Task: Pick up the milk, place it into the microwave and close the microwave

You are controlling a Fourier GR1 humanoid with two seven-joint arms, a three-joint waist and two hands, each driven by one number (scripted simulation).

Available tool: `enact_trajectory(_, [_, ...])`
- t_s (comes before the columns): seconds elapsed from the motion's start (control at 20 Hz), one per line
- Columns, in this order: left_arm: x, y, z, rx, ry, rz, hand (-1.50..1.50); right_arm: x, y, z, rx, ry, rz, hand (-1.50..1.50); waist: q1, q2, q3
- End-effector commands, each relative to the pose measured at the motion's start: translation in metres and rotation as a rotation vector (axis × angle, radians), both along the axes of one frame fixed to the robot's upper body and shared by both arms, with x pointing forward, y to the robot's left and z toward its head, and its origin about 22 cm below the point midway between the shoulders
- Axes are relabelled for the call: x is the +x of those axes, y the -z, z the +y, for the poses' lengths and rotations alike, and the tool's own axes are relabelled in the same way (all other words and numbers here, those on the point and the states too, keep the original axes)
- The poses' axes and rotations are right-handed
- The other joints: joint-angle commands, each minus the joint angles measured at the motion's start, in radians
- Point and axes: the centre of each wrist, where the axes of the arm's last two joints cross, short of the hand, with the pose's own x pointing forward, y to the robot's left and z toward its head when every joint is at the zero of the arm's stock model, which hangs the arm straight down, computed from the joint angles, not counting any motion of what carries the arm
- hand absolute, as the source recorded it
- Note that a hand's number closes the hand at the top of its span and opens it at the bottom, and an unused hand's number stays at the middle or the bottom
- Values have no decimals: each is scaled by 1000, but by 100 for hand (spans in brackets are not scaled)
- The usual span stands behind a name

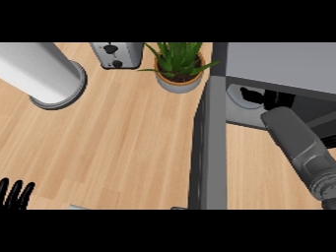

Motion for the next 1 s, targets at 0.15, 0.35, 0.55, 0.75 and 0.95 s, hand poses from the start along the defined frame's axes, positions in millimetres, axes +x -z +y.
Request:
enact_trajectory(0.15, [5, 1, -2, 6, -8, -7, -150, 10, -10, 40, 11, -225, 59, -150, -3, -10, 10])
enact_trajectory(0.35, [2, 6, 0, 7, 3, 4, -150, 9, -8, 64, 56, -288, 84, -150, -2, -13, 9])
enact_trajectory(0.55, [8, 5, -4, 10, 13, -6, -150, 9, -7, 68, 97, -352, 106, -150, -22, -11, 10])
enact_trajectory(0.75, [5, 4, 2, 14, -20, -12, -150, 12, -14, 77, 229, -413, 76, -150, -41, -18, 12])
enact_trajectory(0.95, [1, 1, 0, 1, -21, -23, -150, 4, -1, 85, 335, -454, 39, -150, -57, -24, 13])
